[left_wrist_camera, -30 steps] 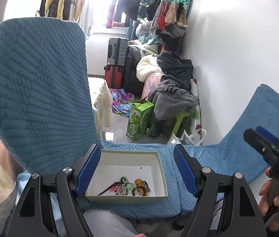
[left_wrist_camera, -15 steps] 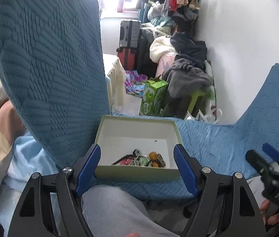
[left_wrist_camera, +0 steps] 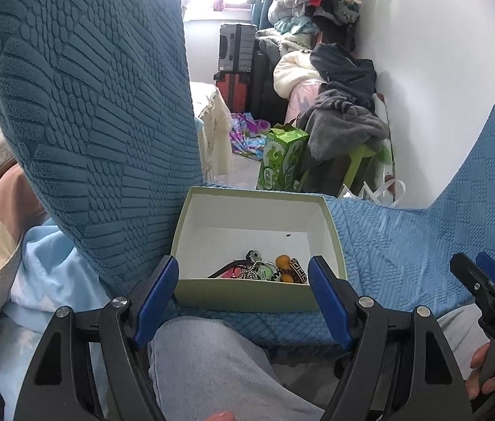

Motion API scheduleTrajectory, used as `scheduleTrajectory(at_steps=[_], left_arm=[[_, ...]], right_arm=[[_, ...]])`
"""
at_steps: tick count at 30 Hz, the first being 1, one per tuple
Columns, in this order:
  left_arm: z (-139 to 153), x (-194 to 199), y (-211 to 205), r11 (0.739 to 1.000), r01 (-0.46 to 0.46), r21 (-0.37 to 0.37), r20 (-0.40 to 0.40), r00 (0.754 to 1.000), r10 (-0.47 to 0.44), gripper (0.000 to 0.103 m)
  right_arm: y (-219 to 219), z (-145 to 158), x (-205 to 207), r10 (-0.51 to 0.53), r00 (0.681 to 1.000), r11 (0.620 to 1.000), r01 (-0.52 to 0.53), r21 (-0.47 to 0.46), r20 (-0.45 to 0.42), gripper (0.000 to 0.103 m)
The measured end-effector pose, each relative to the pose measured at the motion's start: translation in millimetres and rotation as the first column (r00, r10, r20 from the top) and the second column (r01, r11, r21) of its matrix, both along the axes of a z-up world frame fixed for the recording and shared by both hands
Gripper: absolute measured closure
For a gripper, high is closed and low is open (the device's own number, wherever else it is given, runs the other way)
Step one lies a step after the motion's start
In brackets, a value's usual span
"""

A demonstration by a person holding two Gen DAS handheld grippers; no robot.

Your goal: Organize jewelry

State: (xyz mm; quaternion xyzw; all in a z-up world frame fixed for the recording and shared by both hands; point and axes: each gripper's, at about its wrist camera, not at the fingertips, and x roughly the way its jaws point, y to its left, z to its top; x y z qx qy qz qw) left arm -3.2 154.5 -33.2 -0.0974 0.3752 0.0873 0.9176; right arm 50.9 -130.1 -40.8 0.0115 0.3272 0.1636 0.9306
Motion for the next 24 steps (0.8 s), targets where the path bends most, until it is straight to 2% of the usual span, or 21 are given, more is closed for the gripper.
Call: scheduleTrajectory(at_steps=[24], left_arm=[[2.7, 6.6, -10.1, 0.999, 0.034, 0.011, -0.004, 0.999, -0.034, 0.027]], right_arm=[[-1.3, -1.5, 1.8, -0.01, 0.999, 1.0, 0.009, -0.021, -0.031, 0.0]])
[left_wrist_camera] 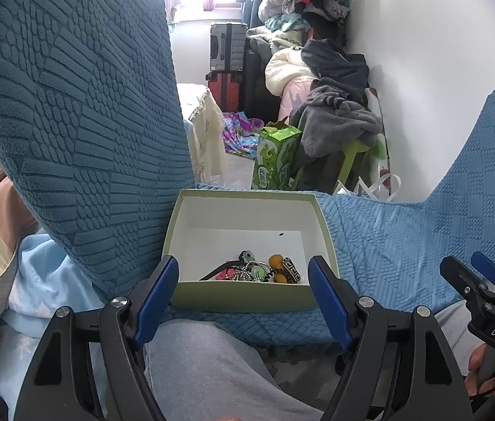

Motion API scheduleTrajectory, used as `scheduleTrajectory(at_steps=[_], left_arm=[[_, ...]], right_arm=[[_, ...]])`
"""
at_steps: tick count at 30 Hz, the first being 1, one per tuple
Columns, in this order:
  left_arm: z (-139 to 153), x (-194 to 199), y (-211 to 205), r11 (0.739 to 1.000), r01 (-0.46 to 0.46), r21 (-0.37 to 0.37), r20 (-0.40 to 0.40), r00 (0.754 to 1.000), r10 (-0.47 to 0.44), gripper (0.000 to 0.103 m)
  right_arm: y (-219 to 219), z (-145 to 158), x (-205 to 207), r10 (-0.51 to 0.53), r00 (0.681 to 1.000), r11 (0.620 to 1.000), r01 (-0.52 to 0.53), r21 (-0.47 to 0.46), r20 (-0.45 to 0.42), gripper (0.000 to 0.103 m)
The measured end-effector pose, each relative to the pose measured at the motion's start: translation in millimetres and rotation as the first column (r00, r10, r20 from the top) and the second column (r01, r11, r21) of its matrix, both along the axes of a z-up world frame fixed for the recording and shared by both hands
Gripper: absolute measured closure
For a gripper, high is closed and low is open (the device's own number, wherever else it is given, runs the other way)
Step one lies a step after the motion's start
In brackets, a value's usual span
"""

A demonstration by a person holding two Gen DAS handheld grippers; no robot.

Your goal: Organize jewelry

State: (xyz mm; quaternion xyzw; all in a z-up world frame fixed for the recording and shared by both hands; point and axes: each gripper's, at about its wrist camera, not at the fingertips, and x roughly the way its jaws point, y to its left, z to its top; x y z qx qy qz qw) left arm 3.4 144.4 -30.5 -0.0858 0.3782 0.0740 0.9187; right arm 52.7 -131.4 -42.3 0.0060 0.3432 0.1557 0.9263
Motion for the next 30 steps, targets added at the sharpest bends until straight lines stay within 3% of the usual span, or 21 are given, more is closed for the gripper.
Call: scheduleTrajectory(at_steps=[30], left_arm=[[-1.3, 2.9, 1.1, 1.0, -0.008, 0.002, -0.004, 1.0, 0.008, 0.027]], right_arm=[[-3.1, -1.7, 4.9, -0.012, 1.0, 1.0, 0.012, -0.025, 0.002, 0.0]])
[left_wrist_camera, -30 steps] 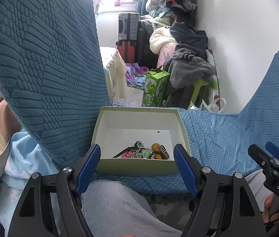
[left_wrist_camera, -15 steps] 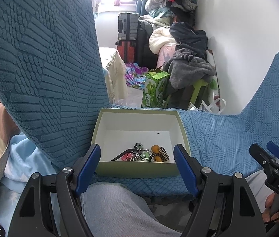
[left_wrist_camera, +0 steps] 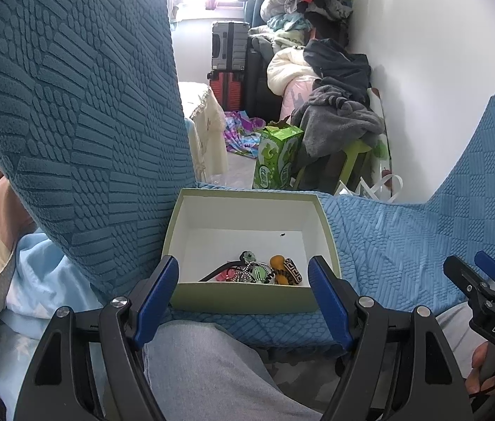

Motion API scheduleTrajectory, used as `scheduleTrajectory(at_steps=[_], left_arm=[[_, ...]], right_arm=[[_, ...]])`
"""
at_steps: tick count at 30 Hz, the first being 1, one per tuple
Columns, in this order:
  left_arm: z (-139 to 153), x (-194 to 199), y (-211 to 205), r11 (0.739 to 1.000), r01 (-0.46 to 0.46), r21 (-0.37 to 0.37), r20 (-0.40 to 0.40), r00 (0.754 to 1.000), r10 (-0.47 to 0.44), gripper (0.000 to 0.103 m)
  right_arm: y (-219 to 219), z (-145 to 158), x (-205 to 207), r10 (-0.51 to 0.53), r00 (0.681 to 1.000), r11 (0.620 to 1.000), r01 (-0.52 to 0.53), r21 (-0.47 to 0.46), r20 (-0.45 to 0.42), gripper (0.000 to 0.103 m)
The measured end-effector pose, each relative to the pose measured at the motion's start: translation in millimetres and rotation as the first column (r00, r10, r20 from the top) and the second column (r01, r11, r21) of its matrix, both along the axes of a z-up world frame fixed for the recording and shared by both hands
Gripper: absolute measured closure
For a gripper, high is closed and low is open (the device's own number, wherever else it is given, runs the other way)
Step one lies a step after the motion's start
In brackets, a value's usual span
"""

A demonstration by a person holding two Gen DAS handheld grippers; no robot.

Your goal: Organize jewelry

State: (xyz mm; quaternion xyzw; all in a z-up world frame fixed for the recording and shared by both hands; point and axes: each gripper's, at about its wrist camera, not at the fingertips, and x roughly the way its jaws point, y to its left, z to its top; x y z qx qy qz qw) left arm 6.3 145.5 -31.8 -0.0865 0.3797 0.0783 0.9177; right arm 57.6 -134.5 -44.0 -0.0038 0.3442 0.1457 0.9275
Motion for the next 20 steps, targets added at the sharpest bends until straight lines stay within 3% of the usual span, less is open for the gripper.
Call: scheduleTrajectory(at_steps=[20], left_arm=[[-5.3, -2.8, -2.3, 1.0, -0.013, -0.003, -0.007, 1.0, 0.013, 0.027]], right_arm=[[-3.9, -1.1, -0.8, -0.008, 1.0, 1.0, 0.008, -0.001, 0.004, 0.0]])
